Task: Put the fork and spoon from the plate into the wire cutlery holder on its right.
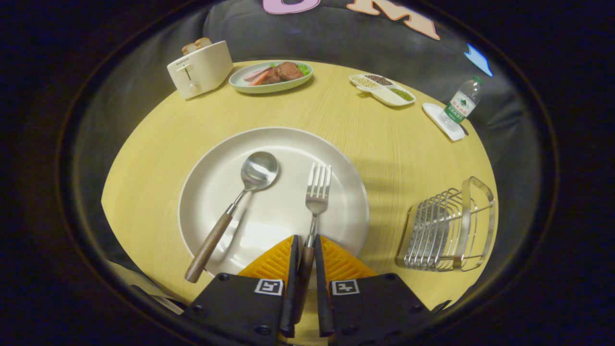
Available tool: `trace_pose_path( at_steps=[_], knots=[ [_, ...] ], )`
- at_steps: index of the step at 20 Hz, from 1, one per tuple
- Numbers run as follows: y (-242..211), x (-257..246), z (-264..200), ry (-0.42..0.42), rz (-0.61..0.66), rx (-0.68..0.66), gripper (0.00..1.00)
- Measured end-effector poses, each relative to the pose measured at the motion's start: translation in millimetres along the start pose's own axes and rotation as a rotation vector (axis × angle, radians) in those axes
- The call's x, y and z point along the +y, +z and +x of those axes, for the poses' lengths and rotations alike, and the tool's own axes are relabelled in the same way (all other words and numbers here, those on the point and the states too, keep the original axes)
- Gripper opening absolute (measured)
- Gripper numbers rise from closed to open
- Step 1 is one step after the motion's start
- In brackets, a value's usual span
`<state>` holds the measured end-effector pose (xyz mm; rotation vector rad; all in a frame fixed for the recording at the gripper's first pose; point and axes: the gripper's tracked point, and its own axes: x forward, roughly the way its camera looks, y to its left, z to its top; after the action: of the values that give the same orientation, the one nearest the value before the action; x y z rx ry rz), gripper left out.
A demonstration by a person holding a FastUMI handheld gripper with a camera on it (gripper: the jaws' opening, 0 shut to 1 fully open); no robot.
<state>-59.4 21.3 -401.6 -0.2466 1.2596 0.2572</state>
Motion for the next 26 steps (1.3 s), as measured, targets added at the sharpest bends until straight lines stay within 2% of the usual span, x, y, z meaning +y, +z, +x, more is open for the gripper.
trace_pose_path(
  at_steps=[3, 9, 15, 18, 26],
  knots=[
    [4.8, -0.7, -3.6, 0.008, 0.046, -0.005, 0.12],
    [13.2, -6.8, -23.6, 0.016, 0.089, -0.028, 0.12],
    [2.0, -9.7, -22.6, 0.016, 0.032, 0.02, 0.12],
    [1.4, -6.2, -26.4, 0.023, 0.027, 0.033, 0.08],
    [22.8, -36.1, -65.6, 0.01, 0.109, -0.025, 0.07]
  ],
)
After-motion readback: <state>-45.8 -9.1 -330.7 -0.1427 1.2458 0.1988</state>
